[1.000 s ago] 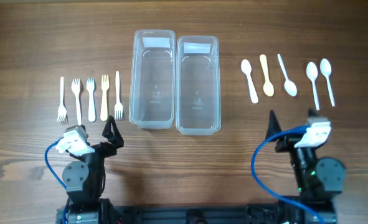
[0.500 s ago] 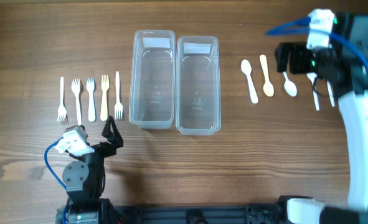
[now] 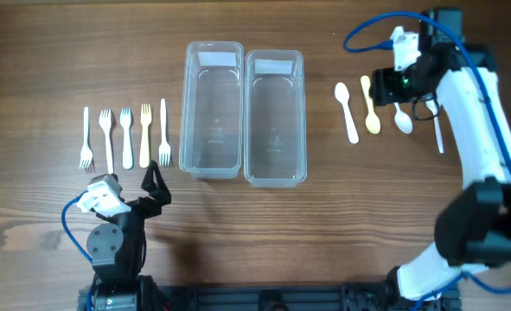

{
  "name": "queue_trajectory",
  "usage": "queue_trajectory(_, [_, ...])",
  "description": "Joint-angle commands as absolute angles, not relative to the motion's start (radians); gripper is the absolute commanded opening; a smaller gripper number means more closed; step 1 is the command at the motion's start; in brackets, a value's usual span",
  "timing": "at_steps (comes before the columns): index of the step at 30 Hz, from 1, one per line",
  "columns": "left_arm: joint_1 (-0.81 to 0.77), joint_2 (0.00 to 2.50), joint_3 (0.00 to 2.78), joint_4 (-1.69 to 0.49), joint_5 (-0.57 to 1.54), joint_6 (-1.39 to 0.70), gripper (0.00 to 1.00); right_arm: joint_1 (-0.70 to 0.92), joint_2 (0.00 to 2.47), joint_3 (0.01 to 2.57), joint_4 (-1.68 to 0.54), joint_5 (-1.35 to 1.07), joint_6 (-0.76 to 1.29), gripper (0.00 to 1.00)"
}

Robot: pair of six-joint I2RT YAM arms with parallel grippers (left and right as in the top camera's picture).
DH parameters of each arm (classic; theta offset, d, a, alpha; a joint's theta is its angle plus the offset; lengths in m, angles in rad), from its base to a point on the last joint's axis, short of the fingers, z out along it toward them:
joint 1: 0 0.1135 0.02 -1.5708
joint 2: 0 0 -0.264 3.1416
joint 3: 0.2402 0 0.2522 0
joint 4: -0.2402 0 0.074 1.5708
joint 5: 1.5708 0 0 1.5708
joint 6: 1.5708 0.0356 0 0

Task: Pack container
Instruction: 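Reach right gripper to the yellow spoon and grasp its handle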

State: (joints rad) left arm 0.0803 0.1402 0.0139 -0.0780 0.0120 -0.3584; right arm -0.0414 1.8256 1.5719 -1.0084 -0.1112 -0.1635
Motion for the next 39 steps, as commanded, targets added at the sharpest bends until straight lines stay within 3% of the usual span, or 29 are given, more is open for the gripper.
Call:
queue_trajectory(1, [0.083,0.138,0.008,-0.080,0.010,-0.374,1.00,-0.044,1.919,1.589,-1.001,-0.102,-0.184,0.67])
queue_trajectory(11, [0.083,0.138,0.008,-0.080,0.010,-0.373,1.00,-0.043,2.074,1.588,-0.923,-0.102,-0.184,0.61])
queue_trajectory(39, [0.083,0.138,0.008,-0.080,0.010,-0.373,1.00,-0.046,2.094,1.392,-0.657,-0.068,-0.203,0.56])
